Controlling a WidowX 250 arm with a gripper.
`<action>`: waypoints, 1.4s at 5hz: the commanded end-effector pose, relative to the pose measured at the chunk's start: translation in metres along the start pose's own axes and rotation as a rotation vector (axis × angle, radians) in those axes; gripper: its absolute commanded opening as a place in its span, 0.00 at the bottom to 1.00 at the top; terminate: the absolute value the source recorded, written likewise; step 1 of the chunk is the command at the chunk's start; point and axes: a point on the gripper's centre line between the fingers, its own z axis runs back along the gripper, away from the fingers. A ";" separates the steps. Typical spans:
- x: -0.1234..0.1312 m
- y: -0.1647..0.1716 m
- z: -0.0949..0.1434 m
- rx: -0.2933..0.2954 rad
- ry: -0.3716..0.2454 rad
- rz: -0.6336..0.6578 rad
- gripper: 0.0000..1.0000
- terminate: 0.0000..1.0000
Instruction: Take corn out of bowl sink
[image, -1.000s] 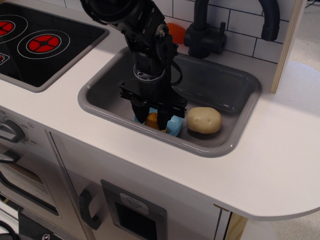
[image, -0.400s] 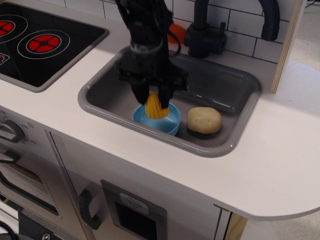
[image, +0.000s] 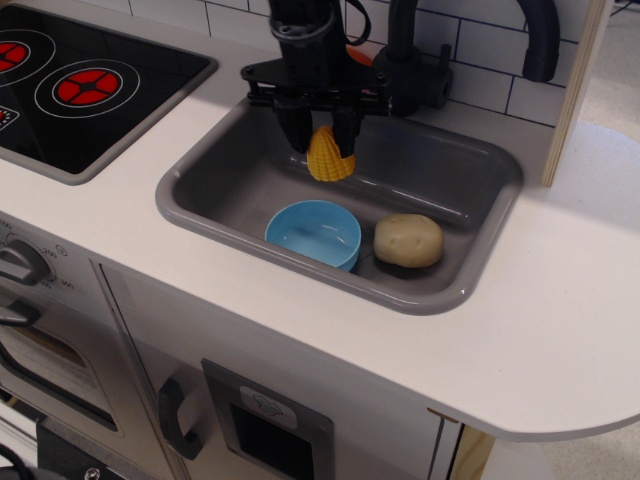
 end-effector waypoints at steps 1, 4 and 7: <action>0.028 -0.004 -0.012 0.050 -0.029 0.022 0.00 0.00; 0.034 0.000 -0.037 0.119 -0.028 0.031 1.00 0.00; 0.051 0.000 0.003 0.063 -0.090 0.054 1.00 0.00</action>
